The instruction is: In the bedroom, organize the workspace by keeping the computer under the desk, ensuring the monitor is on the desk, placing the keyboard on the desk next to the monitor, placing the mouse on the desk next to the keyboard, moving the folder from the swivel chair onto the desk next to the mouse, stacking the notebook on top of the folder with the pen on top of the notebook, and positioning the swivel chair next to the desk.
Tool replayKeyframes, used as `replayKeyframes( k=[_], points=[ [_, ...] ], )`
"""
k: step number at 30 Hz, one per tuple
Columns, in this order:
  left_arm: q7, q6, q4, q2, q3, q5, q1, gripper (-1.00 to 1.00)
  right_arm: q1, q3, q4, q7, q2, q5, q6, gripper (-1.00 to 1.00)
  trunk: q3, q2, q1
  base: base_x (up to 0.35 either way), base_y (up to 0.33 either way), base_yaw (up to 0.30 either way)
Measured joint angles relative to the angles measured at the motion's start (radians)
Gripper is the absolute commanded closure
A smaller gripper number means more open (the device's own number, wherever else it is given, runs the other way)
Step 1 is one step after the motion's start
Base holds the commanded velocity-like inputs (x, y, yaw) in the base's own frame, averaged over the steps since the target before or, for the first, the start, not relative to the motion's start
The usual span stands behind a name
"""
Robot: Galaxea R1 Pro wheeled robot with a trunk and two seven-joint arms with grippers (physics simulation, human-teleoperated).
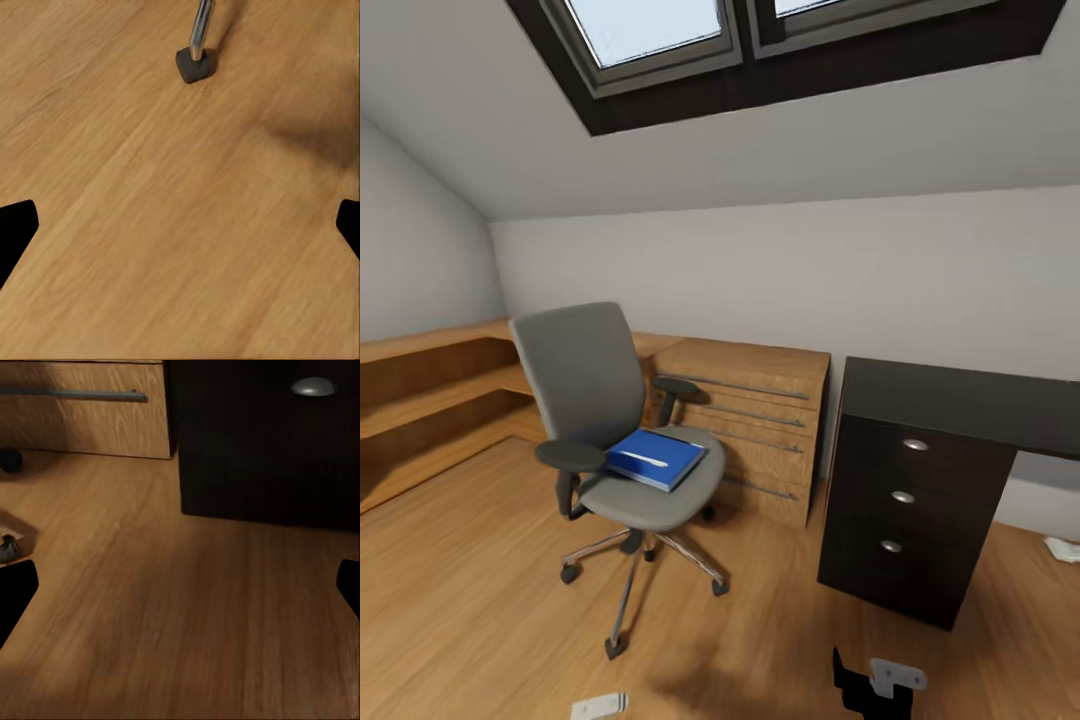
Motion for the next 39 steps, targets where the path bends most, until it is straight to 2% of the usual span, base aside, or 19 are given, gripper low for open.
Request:
replayKeyframes(
  k=[7,16,30,34,35,39],
  points=[
    [0.0,-0.001,0.003,-0.002,0.001,0.002,0.0,-1.0,0.0,0.0,0.0,0.0,0.0,0.0,0.004,-1.0,0.0,0.0,0.0,0.043,-0.035,-0.298],
    [-0.001,-0.078,0.085,-0.003,0.004,-0.002,0.001,-1.0,0.0,0.0,0.0,0.0,0.001,0.0,0.004,-1.0,0.027,0.063,-0.034,0.002,-0.001,-0.29],
    [-0.025,-0.096,0.11,-0.009,0.007,0.002,0.0,-1.0,0.0,0.0,0.0,0.001,0.017,0.001,0.008,-1.0,0.053,0.161,-0.088,0.0,0.0,-0.149],
    [-0.026,-0.151,0.121,-0.005,0.014,0.001,0.0,-1.0,0.0,0.0,0.0,0.001,0.018,0.001,0.008,-1.0,0.059,0.189,-0.103,0.0,0.0,-0.109],
    [-0.026,-0.212,0.197,0.012,0.019,0.002,0.001,-1.0,0.0,0.001,0.001,0.0,0.02,0.002,0.01,-1.0,0.061,0.196,-0.107,0.0,0.0,-0.068],
    [-0.026,-0.276,0.241,0.018,0.019,-0.002,0.0,-1.0,0.0,0.001,0.001,-0.001,0.032,0.002,0.012,-1.0,0.067,0.224,-0.122,0.0,0.0,-0.032]
  ],
)
